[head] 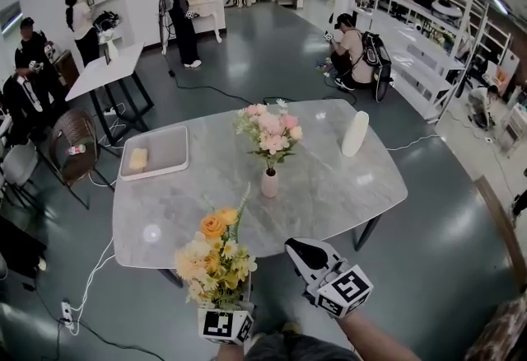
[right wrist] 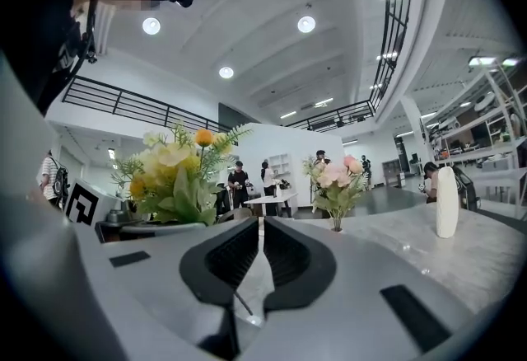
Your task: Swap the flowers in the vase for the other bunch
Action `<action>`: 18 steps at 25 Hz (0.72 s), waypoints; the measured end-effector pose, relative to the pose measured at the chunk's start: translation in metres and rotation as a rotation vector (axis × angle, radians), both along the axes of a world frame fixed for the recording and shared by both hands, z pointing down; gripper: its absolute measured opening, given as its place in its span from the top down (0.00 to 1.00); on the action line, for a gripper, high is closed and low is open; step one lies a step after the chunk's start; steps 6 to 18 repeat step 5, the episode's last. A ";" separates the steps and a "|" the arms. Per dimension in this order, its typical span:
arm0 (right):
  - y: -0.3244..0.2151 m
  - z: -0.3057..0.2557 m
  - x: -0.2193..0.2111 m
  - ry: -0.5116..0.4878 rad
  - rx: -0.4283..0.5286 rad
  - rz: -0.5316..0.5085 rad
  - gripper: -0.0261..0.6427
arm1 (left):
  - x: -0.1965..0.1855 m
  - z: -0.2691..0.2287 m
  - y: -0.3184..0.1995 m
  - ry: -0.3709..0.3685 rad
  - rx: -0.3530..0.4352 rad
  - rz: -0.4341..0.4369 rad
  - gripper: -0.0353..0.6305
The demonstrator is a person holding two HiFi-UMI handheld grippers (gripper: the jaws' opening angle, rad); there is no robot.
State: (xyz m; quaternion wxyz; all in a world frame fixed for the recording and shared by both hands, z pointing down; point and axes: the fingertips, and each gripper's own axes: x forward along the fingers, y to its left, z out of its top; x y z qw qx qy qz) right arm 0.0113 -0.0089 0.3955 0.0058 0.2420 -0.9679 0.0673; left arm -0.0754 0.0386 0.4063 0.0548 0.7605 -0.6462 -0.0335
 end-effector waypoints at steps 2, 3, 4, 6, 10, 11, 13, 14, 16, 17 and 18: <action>0.000 -0.002 -0.001 -0.005 -0.001 0.015 0.91 | -0.001 -0.002 -0.001 0.001 0.003 0.012 0.82; -0.001 -0.003 0.000 -0.008 -0.002 0.022 0.91 | -0.001 -0.003 -0.001 0.002 0.005 0.019 0.82; -0.001 -0.003 0.000 -0.010 -0.003 0.028 0.91 | -0.001 -0.004 -0.001 0.002 0.005 0.025 0.82; -0.001 -0.004 0.000 -0.013 -0.003 0.034 0.91 | -0.001 -0.004 -0.002 0.003 0.006 0.032 0.82; -0.001 -0.004 0.000 -0.013 -0.003 0.034 0.91 | -0.001 -0.004 -0.002 0.003 0.006 0.032 0.82; -0.001 -0.004 0.000 -0.013 -0.003 0.034 0.91 | -0.001 -0.004 -0.002 0.003 0.006 0.032 0.82; -0.001 -0.004 0.000 -0.013 -0.003 0.034 0.91 | -0.001 -0.004 -0.002 0.003 0.006 0.032 0.82; -0.001 -0.004 0.000 -0.013 -0.003 0.034 0.91 | -0.001 -0.004 -0.002 0.003 0.006 0.032 0.82; -0.001 -0.004 0.000 -0.013 -0.003 0.034 0.91 | -0.001 -0.004 -0.002 0.003 0.006 0.032 0.82; -0.001 -0.004 0.000 -0.013 -0.003 0.034 0.91 | -0.001 -0.004 -0.002 0.003 0.006 0.032 0.82; -0.001 -0.004 0.000 -0.013 -0.003 0.034 0.91 | -0.001 -0.004 -0.002 0.003 0.006 0.032 0.82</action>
